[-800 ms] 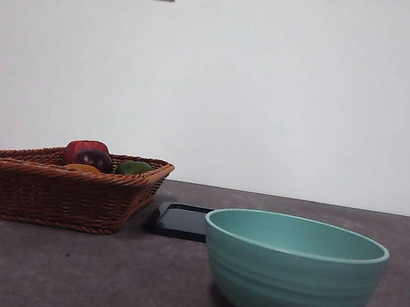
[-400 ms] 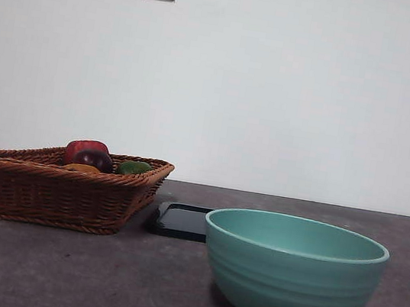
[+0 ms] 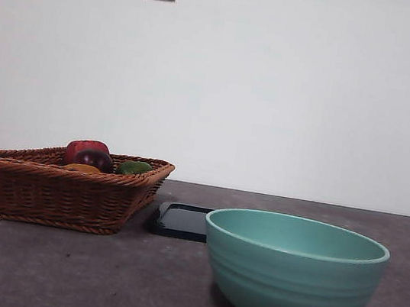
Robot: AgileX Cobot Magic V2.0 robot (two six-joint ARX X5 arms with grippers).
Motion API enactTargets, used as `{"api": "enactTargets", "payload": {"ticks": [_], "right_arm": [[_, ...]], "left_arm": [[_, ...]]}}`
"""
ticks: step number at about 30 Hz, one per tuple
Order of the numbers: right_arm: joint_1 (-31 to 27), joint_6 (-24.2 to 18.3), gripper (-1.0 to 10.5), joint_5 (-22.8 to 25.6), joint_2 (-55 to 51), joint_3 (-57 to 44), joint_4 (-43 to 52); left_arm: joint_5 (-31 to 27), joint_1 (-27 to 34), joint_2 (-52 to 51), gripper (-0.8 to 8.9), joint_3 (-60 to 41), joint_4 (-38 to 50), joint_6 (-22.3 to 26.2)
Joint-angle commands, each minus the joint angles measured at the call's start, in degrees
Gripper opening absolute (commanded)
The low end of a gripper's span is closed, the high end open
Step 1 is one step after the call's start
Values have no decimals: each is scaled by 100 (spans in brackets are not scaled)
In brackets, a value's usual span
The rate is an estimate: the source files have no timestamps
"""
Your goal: Pick up the wifruite, put it on the bowl, pick up the plate, put it on desk
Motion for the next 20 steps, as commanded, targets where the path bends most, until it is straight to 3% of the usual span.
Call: {"api": "enactTargets", "payload": {"ticks": [1, 7, 10, 15, 17, 20], "right_arm": [[37, -31, 4, 0, 4, 94, 46], [24, -31, 4, 2, 4, 92, 59], [-326, -94, 4, -70, 4, 81, 17], [-1543, -1794, 4, 745, -229, -481, 575], [-2035, -2074, 4, 1062, -459, -1110, 1311], [-2695, -2166, 4, 1244, -868, -2288, 2715]], "left_arm": [[-24, 4, 4, 19, -116, 48, -39], [-24, 4, 4, 19, -116, 48, -39], [-24, 4, 4, 19, -116, 48, -39], [-24, 4, 4, 19, -116, 48, -39], [-24, 4, 4, 19, -116, 48, -39], [-24, 4, 4, 19, -116, 48, -39]]}}
